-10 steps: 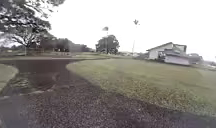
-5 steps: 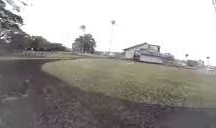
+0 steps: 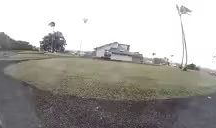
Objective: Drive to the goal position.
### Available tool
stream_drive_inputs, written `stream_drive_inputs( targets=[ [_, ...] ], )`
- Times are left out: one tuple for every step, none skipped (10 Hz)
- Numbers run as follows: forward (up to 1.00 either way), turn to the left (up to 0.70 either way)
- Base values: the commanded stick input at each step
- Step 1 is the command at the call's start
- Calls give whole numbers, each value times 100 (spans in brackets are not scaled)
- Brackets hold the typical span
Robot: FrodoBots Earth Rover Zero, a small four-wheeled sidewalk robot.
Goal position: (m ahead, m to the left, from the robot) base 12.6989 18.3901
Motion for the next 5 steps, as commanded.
stream_drive_inputs(
  targets=[
    [0,-100],
    [0,-100],
    [0,-100],
    [0,-100],
    [0,-100]
  ],
)
